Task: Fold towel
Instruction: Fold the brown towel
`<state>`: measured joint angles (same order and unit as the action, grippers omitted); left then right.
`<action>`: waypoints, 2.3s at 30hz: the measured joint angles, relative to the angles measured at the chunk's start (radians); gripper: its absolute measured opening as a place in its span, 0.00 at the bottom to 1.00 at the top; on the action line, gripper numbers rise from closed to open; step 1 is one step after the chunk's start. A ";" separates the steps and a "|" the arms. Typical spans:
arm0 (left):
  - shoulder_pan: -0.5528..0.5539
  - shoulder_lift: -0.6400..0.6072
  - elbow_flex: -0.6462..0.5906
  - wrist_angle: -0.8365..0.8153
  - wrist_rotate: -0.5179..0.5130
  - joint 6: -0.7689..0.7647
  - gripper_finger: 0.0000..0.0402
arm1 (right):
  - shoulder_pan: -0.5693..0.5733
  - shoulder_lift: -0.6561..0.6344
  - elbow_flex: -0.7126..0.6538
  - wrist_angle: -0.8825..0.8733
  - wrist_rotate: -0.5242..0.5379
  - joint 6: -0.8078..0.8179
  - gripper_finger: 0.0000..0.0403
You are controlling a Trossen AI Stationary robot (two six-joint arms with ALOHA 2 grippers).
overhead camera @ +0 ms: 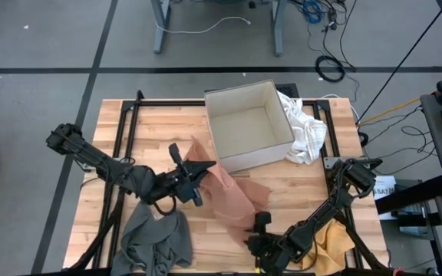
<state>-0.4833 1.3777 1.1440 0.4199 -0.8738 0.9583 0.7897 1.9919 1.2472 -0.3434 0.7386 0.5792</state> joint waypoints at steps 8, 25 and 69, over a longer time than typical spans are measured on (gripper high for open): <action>0.067 0.049 0.001 -0.267 -0.034 -0.108 0.00 | -0.065 0.000 0.000 -0.030 0.037 -0.026 0.39; 0.100 0.083 0.001 -0.314 -0.290 0.082 0.00 | -0.100 -0.001 0.000 0.105 -0.195 -0.107 0.39; 0.090 0.083 0.001 -0.488 -0.179 -0.198 0.00 | -0.308 -0.002 0.000 -0.092 -0.075 -0.159 0.39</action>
<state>-0.3931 1.4605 1.1446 -0.0685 -1.0528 0.7600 0.4816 1.9896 1.2472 -0.4355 0.6640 0.4206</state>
